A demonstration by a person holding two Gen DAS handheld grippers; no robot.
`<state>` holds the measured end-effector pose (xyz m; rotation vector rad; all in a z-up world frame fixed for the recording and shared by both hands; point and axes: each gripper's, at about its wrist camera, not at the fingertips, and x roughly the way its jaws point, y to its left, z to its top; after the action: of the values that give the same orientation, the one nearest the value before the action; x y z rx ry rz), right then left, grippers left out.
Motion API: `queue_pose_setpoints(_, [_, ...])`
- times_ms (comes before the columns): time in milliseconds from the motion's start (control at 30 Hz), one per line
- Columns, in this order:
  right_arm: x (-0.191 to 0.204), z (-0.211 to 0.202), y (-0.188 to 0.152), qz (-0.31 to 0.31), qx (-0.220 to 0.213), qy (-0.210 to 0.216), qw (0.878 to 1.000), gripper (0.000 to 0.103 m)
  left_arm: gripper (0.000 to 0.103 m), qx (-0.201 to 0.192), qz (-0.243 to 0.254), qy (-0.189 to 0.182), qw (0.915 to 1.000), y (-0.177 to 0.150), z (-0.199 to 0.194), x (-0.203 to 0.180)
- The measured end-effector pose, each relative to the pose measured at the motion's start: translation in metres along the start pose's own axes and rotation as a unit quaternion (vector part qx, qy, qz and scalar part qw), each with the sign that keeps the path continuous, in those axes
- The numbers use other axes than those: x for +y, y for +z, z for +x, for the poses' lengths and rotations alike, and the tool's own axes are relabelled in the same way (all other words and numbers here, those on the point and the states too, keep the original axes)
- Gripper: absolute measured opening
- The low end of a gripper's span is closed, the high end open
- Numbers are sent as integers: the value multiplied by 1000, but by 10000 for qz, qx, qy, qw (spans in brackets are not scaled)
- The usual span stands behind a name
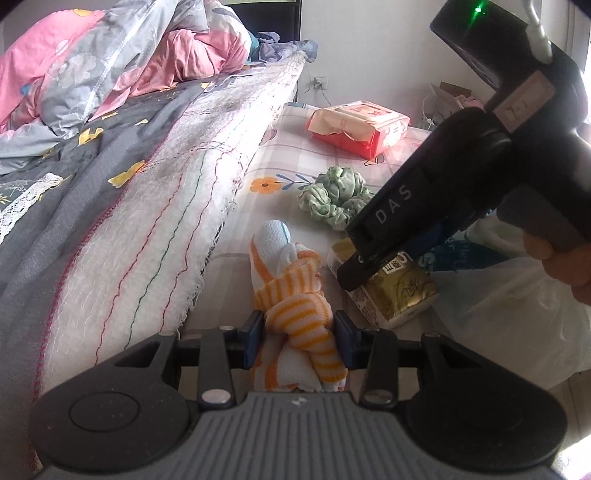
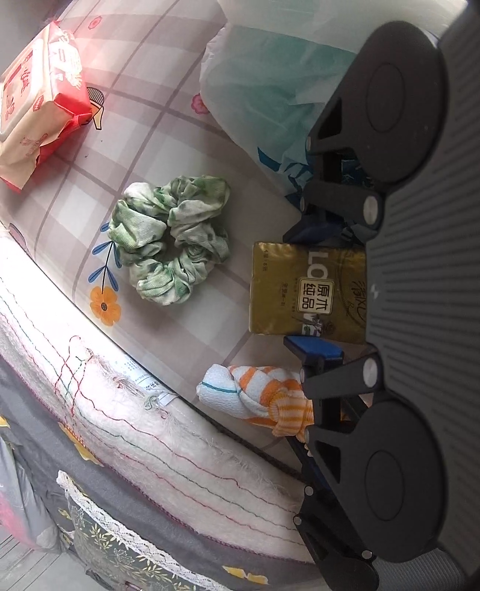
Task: Organize soft objects
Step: 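Close the right gripper on the gold tissue pack while the left gripper holds the sock, then carry the gold pack and the striped sock over the box with both grippers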
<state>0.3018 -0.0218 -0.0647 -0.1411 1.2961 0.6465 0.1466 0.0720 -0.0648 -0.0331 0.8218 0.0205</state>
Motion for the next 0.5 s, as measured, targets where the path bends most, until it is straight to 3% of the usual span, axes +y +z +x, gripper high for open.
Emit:
queue_pose_setpoints(233, [-5, -43, -11, 296, -429, 474, 9975, 50, 42, -297, -117, -172, 9993, 10, -32, -3])
queue_pose_setpoints(500, [-35, -137, -56, 693, -1173, 828, 9872, 50, 42, -881, 76, -849, 9925, 36, -83, -39])
